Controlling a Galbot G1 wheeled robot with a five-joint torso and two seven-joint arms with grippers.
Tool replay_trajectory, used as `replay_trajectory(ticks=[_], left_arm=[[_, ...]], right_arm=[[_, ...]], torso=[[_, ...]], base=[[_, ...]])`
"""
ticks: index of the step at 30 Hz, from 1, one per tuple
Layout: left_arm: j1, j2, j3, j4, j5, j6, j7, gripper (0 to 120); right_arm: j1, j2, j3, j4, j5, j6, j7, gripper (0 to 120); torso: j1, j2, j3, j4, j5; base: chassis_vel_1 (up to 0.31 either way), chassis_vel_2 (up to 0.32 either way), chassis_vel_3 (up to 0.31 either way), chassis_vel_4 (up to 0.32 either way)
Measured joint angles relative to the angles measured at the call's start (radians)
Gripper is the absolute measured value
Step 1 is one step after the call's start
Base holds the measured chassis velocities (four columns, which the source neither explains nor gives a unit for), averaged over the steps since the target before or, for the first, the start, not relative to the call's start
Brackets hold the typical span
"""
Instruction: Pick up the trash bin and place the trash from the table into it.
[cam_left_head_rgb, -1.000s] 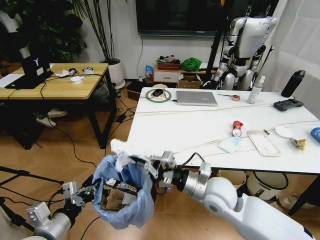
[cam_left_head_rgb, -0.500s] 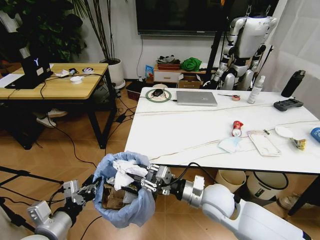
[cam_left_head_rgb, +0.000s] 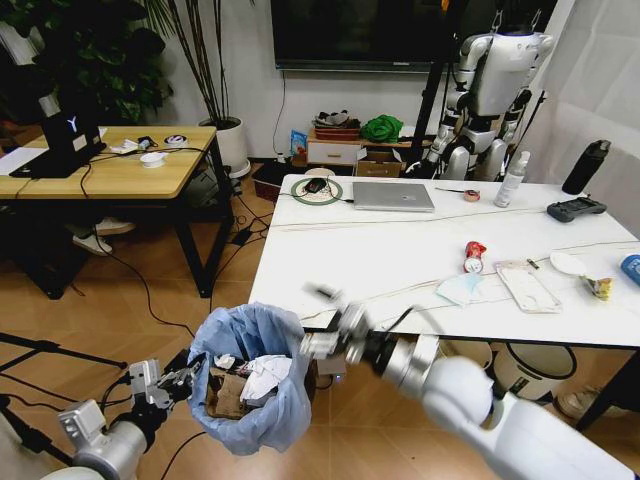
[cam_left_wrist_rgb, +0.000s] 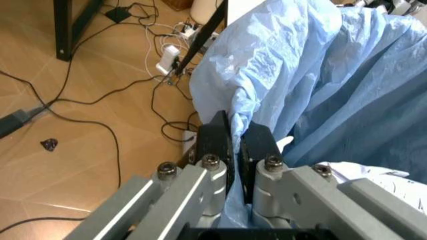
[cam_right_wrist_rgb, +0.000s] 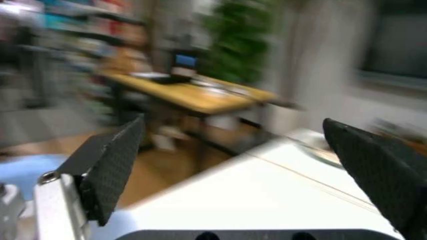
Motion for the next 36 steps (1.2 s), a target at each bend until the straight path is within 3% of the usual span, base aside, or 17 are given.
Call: replay_trajectory(ticks=[3,4,10,17,24,36], left_arm=[[0.002,-0.002,0.0,-0.002,0.0,0.0,0.003,0],[0.002,-0.002,0.0,-0.002,0.0,0.0,0.003,0],[0.003,-0.008,-0.004,-0.008,0.001,0.0,0.007,0],[0.002,-0.014,-0.006,-0.009,0.003,-0.001,0.008,0],[0.005,-0.016,-0.007,-0.009,0.005,-0.001,0.008,0],[0.013,-0.019,-0.015,-0.017,0.009,-0.002,0.011,0]], right_arm=[[0.001,0.043,0.154,-0.084,0.017,-0.122,0.117,100],[0.001,0.043,0.154,-0.084,0.017,-0.122,0.117,100],[-0.008,0.05,0.39,-0.261,0.092,-0.345,0.17,100],[-0.015,0.039,0.408,-0.374,0.221,-0.407,0.144,100],[0.002,0.041,0.396,-0.435,0.228,-0.422,0.131,100],[0.005,0.049,0.37,-0.468,0.195,-0.414,0.105,59]], torso=[[0.0,0.0,0.0,0.0,0.0001],[0.0,0.0,0.0,0.0,0.0001],[0.0,0.0,0.0,-0.0002,0.0],[0.0,0.0,0.0,-0.0001,0.0002],[0.0,0.0,0.0,0.0,0.0003],[0.0,0.0,0.0,0.0,-0.0001]], base=[[0.0,0.0,0.0,0.0],[0.0,0.0,0.0,0.0],[0.0,0.0,0.0,0.0],[0.0,0.0,0.0,0.0],[0.0,0.0,0.0,0.0],[0.0,0.0,0.0,0.0]])
